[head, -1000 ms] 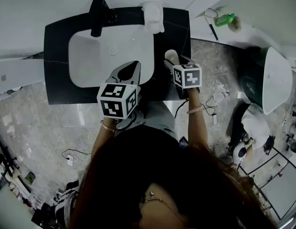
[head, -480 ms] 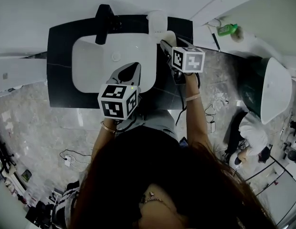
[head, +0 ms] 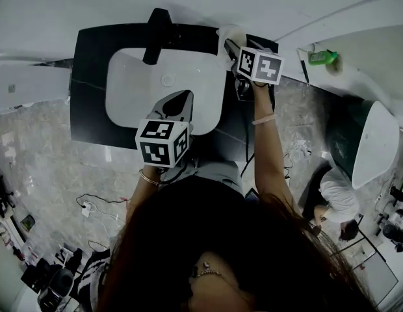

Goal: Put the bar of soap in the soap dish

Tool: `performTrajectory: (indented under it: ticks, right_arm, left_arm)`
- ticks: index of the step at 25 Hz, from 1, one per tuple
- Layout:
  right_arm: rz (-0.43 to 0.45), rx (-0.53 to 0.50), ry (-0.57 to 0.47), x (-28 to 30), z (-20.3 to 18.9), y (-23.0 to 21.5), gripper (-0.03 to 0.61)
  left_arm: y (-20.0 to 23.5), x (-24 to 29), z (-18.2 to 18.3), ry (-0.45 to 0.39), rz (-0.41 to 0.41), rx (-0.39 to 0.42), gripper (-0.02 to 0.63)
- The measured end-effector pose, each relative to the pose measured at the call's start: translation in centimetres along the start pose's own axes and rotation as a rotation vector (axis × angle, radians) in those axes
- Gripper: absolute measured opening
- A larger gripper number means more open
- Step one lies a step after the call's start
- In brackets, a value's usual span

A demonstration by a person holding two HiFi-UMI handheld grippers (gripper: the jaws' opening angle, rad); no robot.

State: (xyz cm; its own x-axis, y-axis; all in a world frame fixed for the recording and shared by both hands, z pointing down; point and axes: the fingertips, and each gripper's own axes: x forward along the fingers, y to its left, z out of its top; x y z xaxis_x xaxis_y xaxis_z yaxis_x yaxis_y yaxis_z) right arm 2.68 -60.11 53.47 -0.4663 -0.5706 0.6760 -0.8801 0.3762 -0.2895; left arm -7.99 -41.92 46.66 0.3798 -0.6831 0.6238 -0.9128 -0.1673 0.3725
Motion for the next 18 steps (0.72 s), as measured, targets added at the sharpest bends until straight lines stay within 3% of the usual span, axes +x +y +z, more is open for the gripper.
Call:
performTrajectory:
  ticks: [13,18]
  right_arm:
    - [-0.022,0.012,0.039,3.2,-0.9,-0.7,0.276]
    - [-0.03,0.021,0.0,3.0,-0.1,-0.9,0.264]
  left_arm:
    - [2.0,1.3,0.3,0.017,0.034,-0.048,-0.003]
    - [1.9,1.7,0.2,0.025,0.028,-0.046,-0.003]
